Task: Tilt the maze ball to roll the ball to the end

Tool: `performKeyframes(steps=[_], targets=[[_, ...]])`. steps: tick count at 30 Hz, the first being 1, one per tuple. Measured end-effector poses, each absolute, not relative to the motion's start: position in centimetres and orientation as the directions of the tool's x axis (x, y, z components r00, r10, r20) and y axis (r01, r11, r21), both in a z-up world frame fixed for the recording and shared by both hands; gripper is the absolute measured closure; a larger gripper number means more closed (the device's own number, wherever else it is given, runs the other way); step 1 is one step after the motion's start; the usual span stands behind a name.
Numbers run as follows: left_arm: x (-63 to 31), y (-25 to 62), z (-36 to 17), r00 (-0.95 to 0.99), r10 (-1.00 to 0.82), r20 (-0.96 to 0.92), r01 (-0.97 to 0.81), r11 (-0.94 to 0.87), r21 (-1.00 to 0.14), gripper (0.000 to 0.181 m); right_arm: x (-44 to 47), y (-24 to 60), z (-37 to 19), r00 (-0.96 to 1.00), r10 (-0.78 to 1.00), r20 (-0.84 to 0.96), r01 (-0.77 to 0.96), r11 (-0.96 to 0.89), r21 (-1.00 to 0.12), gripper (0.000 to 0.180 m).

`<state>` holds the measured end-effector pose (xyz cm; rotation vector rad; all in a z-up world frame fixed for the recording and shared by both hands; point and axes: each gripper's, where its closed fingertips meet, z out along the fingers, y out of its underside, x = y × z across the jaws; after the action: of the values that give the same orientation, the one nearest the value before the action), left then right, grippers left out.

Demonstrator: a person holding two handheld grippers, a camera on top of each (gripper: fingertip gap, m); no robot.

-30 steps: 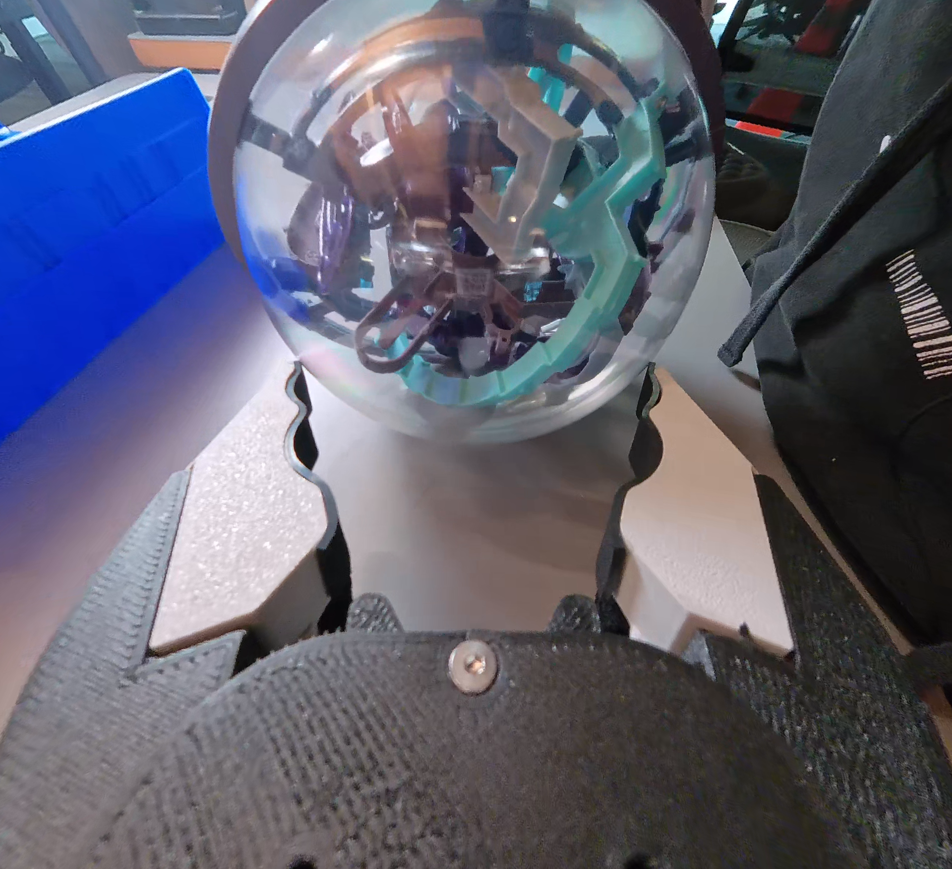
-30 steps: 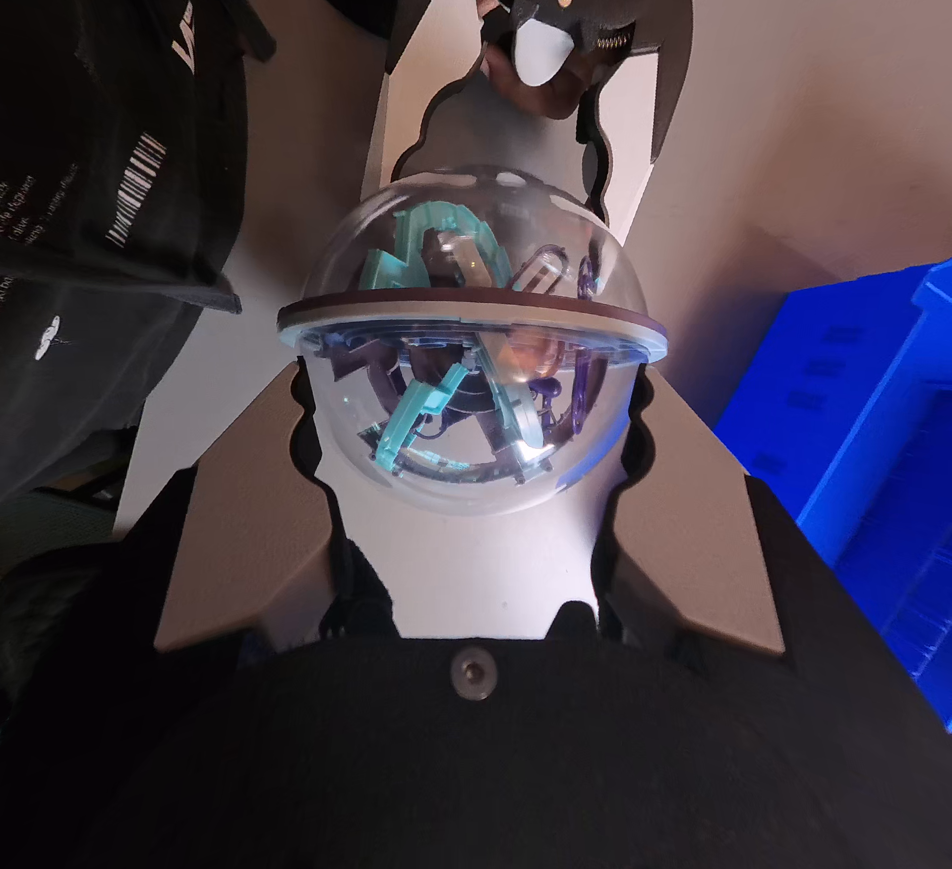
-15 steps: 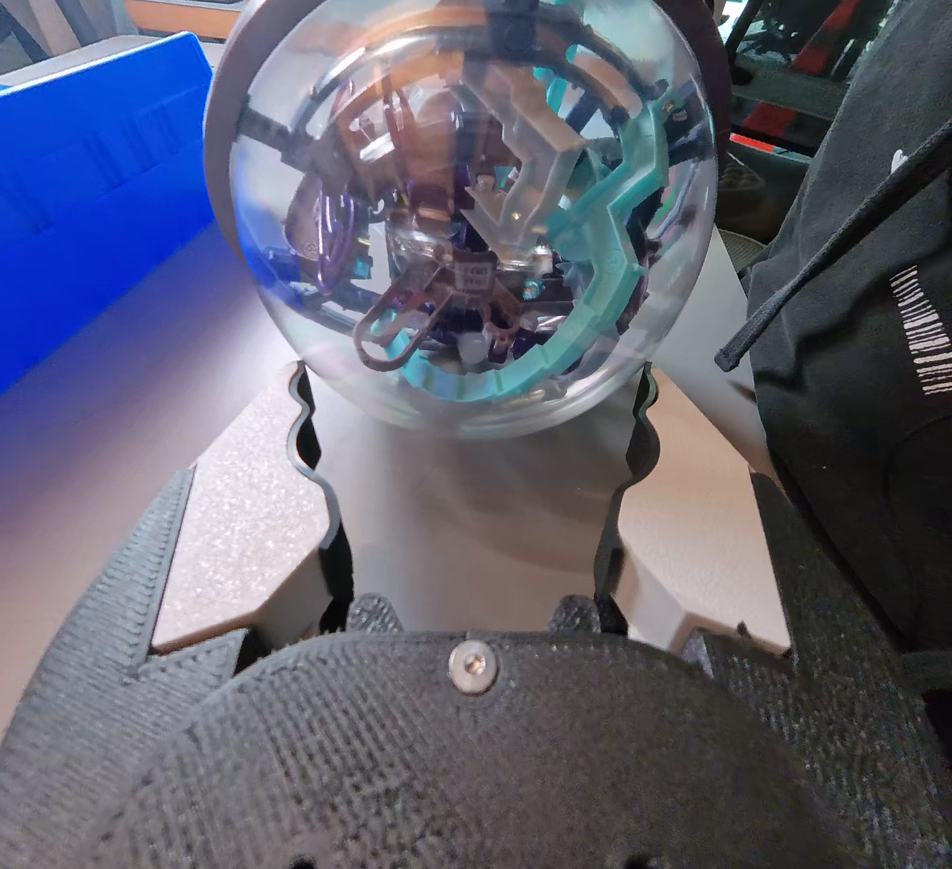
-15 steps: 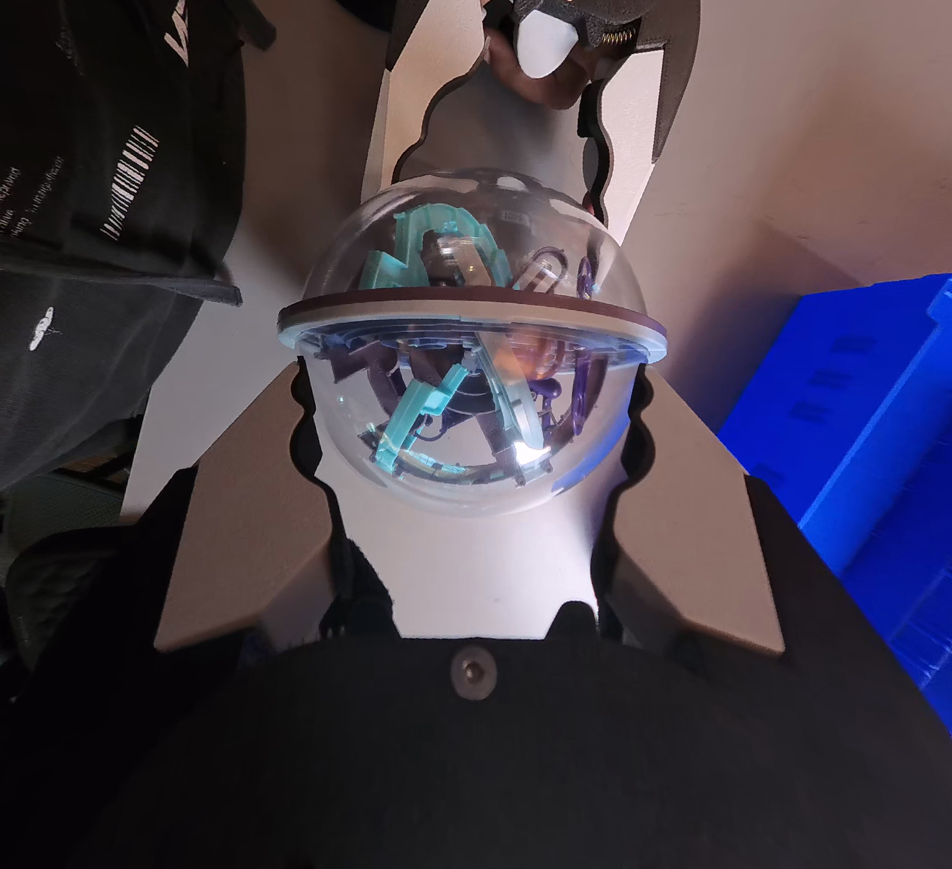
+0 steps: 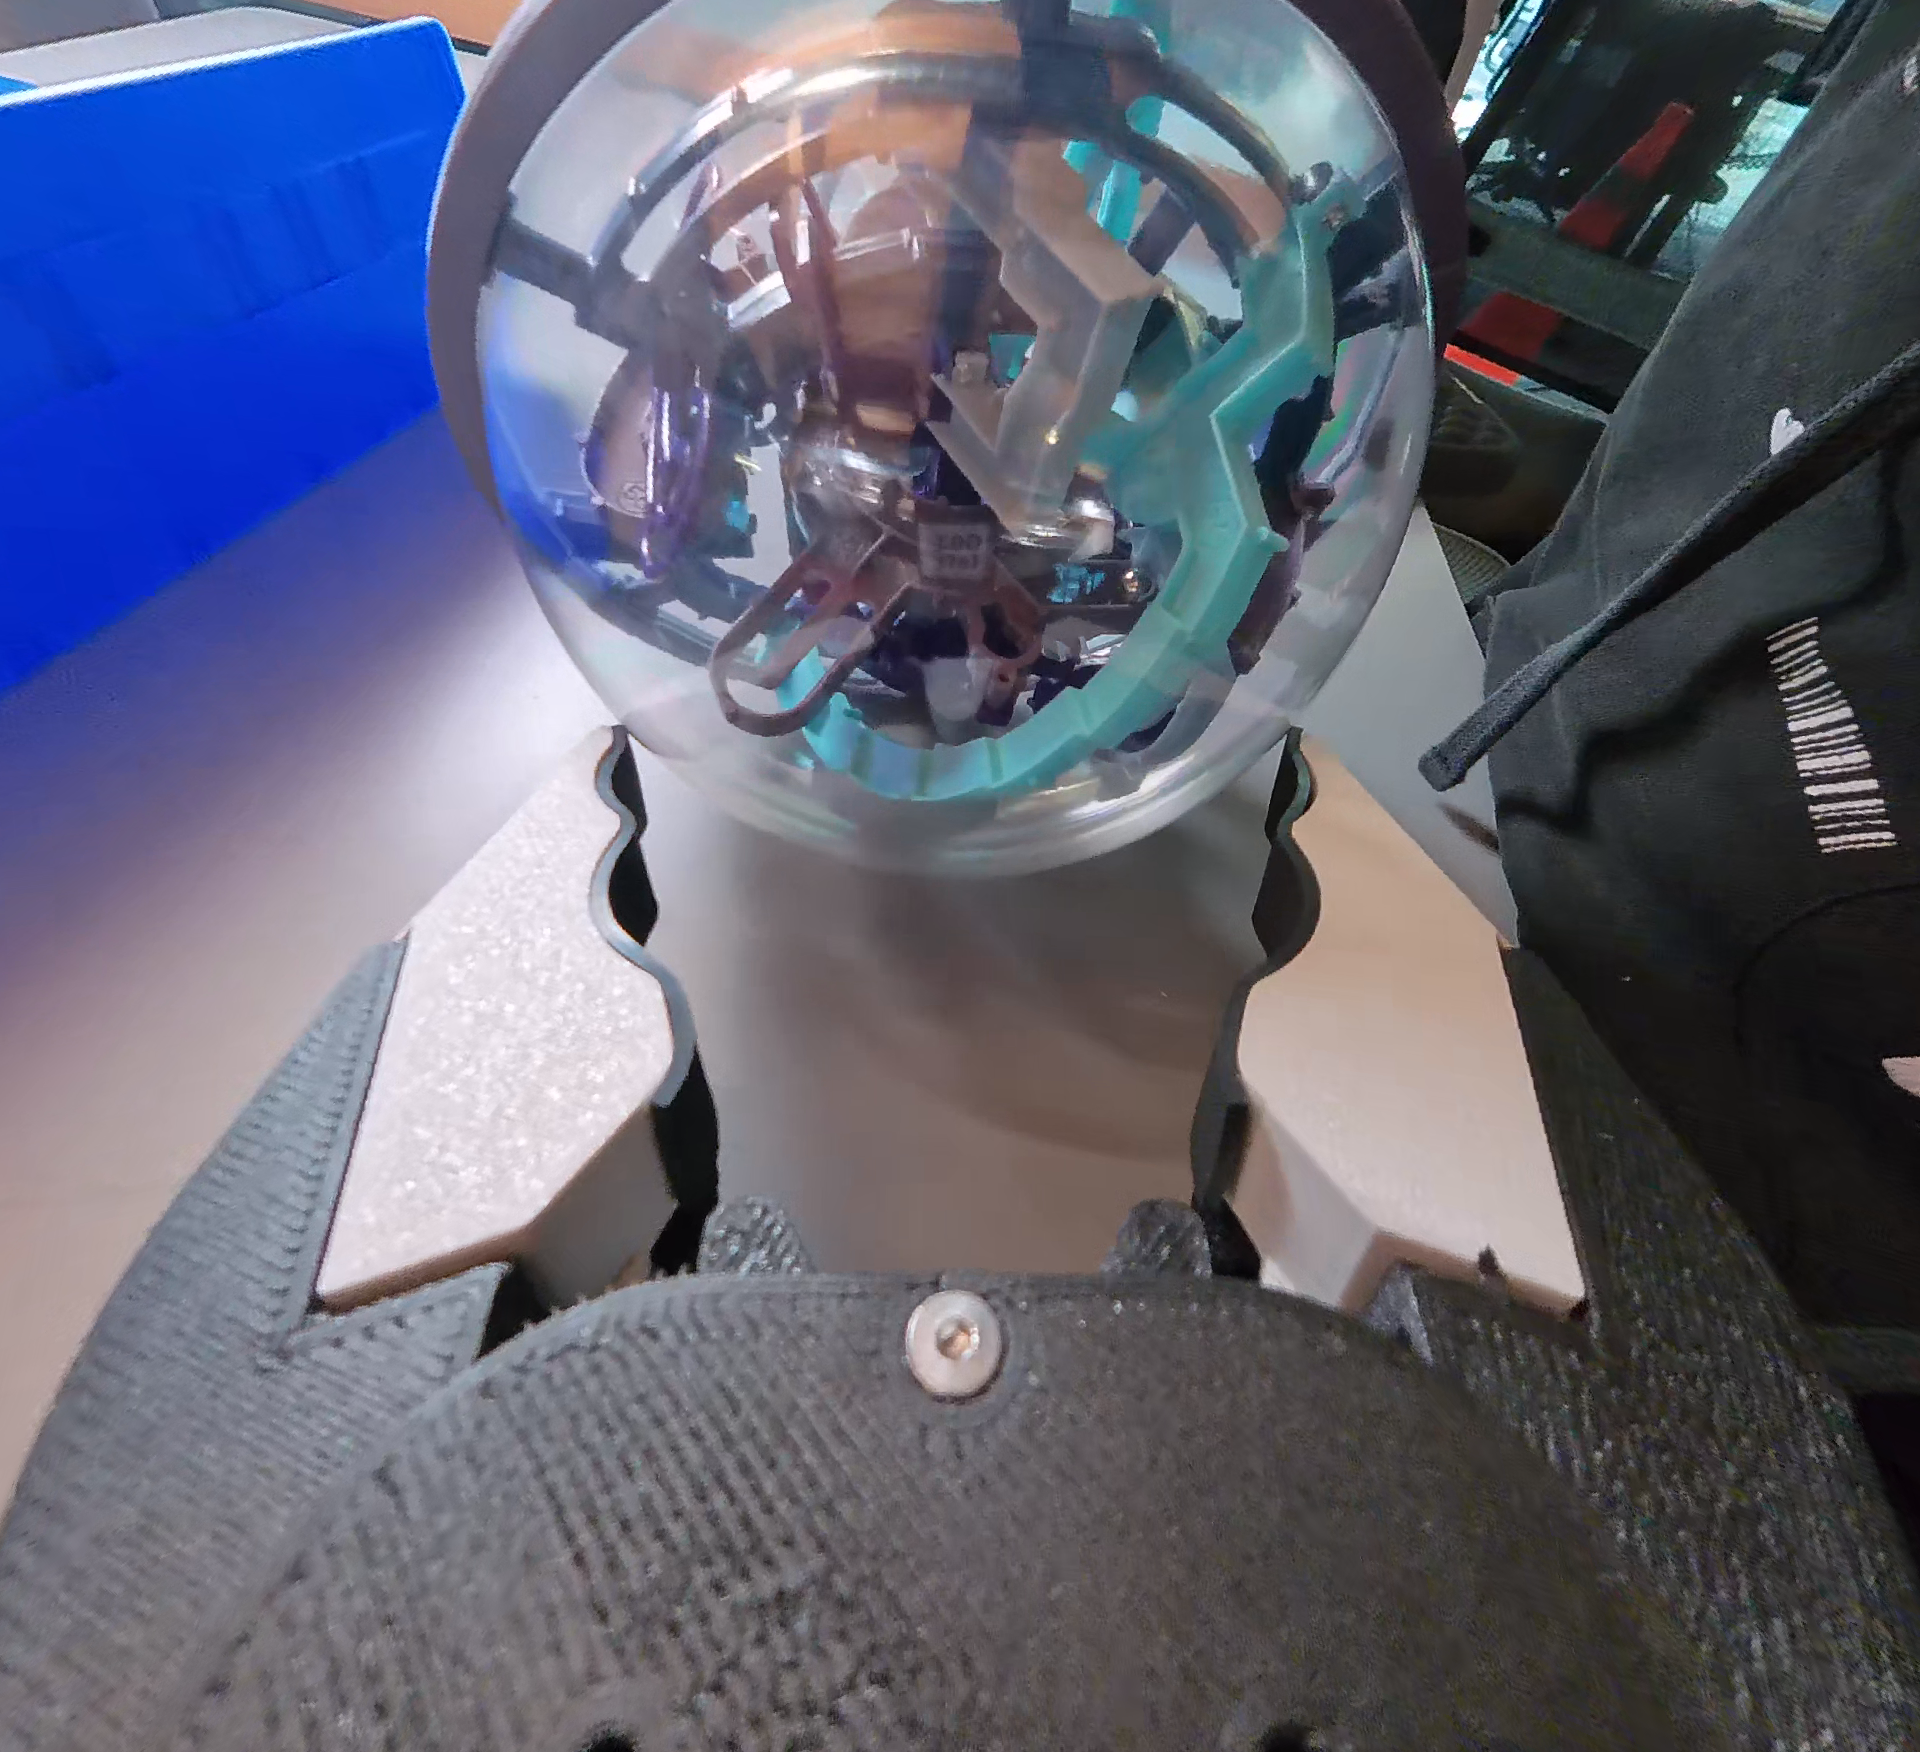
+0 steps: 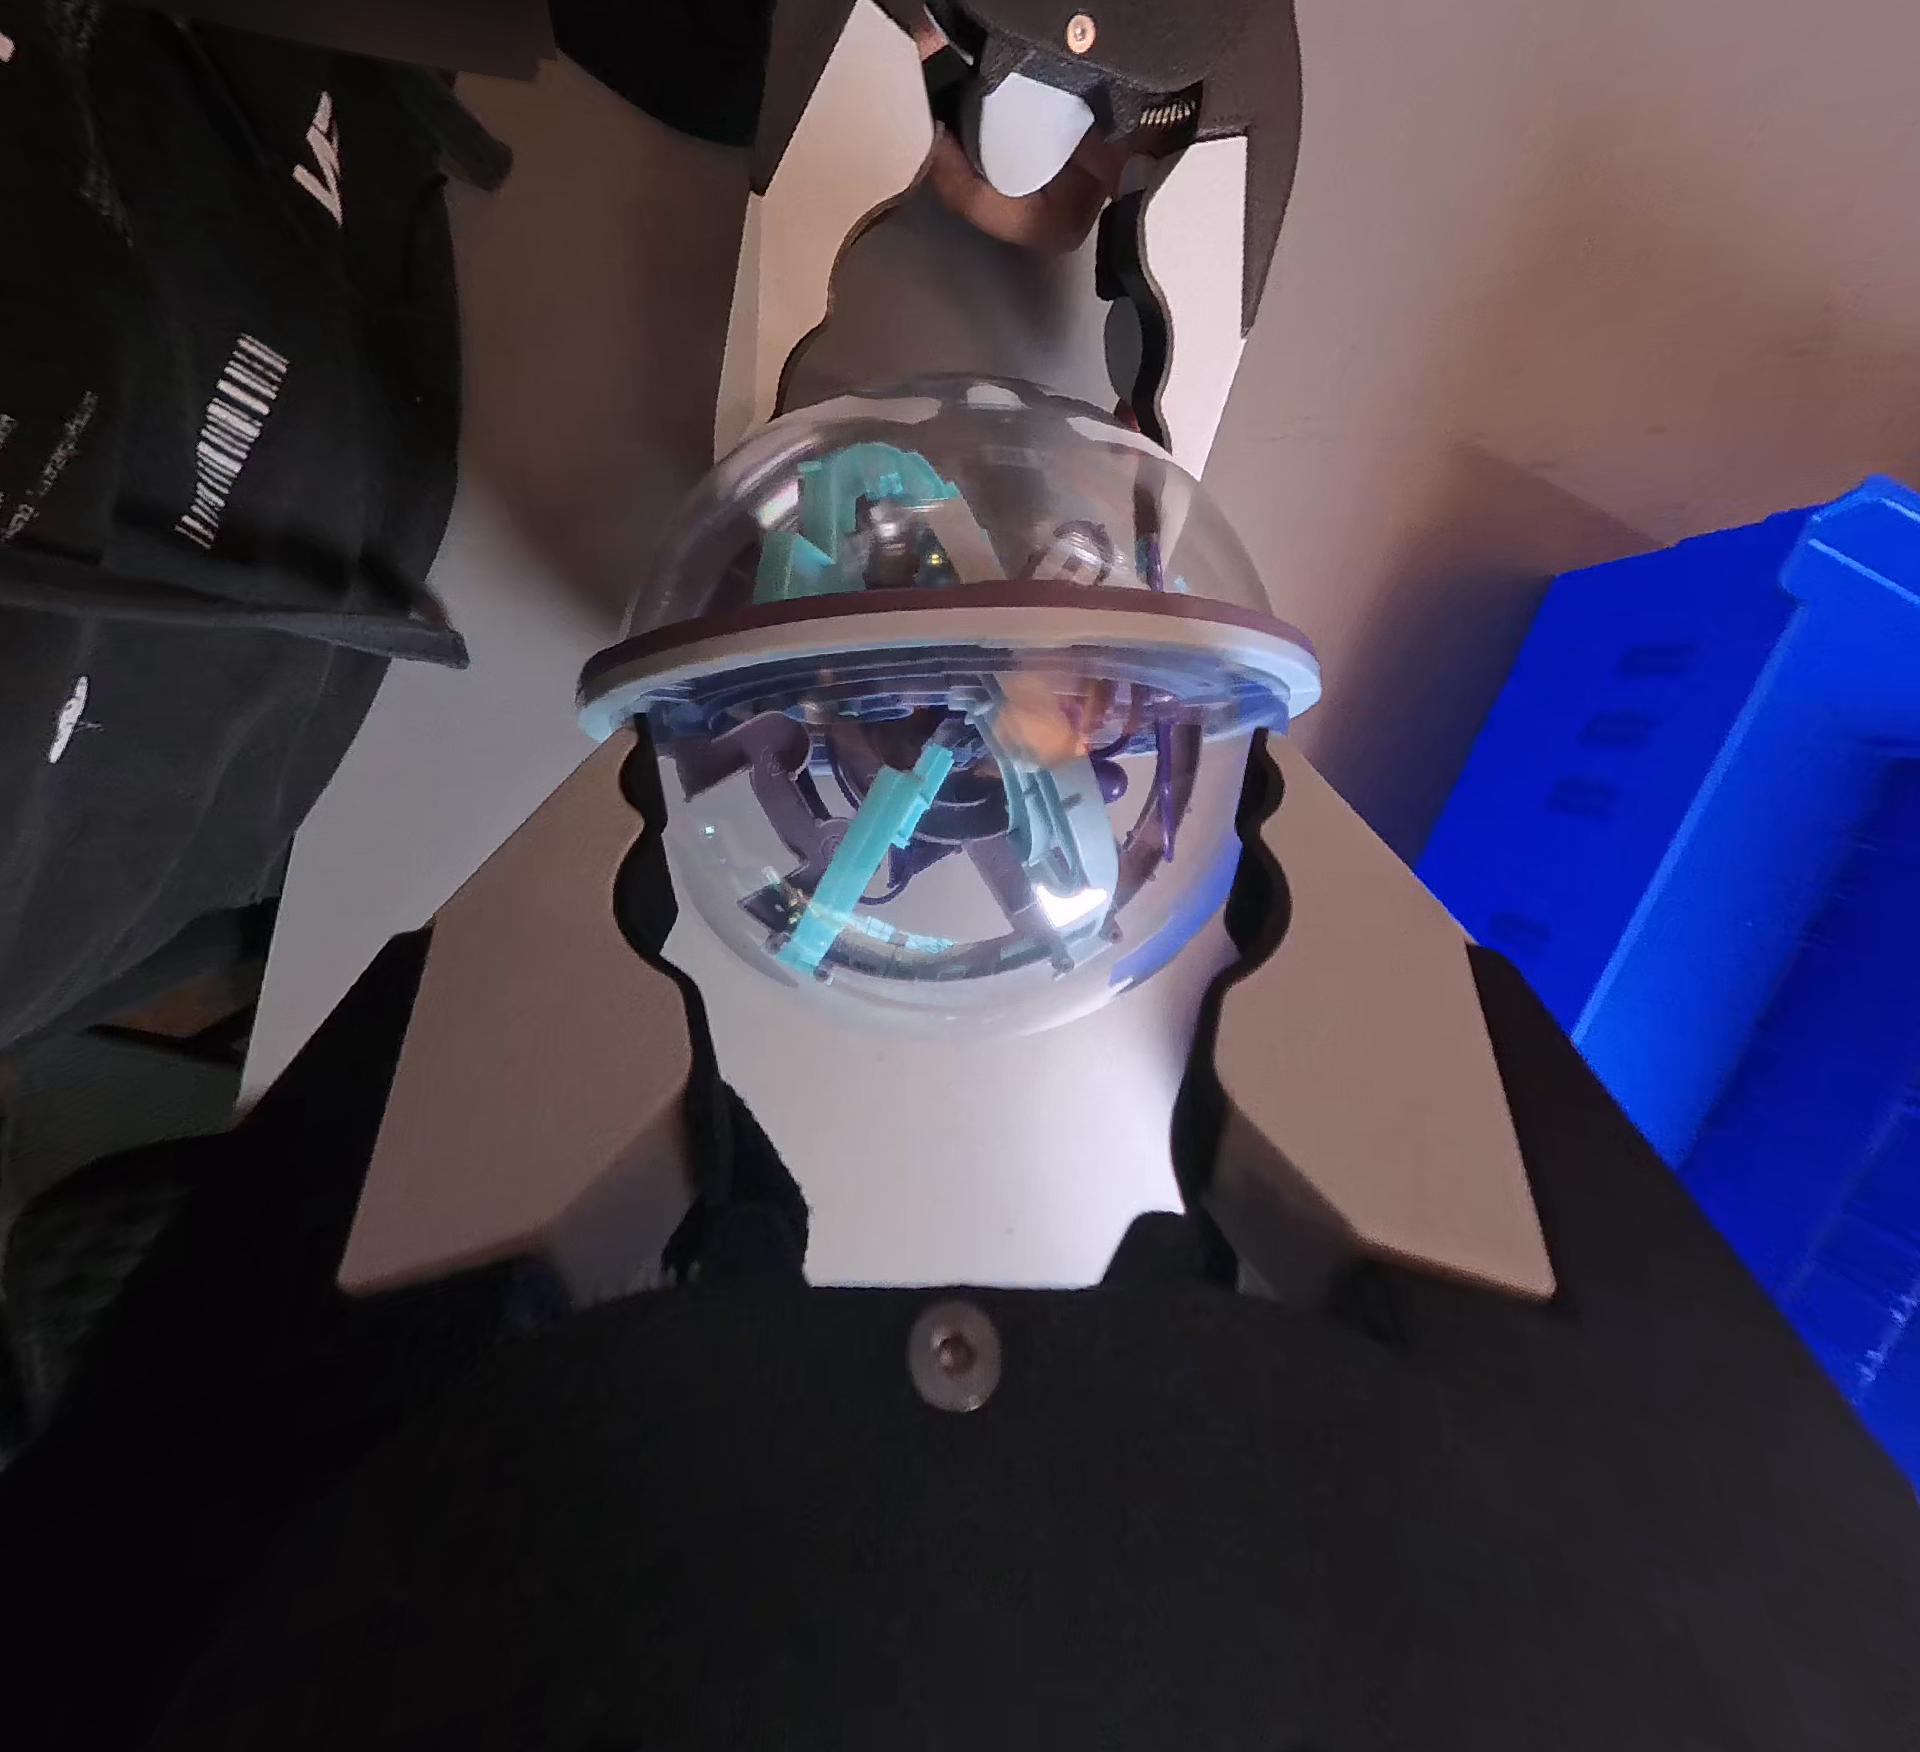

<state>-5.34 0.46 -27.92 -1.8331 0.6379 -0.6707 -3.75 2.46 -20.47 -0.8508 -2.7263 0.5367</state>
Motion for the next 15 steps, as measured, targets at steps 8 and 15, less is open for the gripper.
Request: performKeyframes(steps=[8,15], targets=[[-5.2,0.4,-27.8,0.703,-0.7,0.126,-0.132,-0.303,-0.944,0.066,-2.1,2.0,-18.9,-0.706,0.68,0.198,0.532,0.694,-0.486,0.086],[-4.8,0.3,-27.9,0.714,-0.698,0.057,-0.191,-0.272,-0.943,0.067,0.2,-1.0,-18.3,-0.405,0.89,0.208,0.598,0.43,-0.677,0.115]])
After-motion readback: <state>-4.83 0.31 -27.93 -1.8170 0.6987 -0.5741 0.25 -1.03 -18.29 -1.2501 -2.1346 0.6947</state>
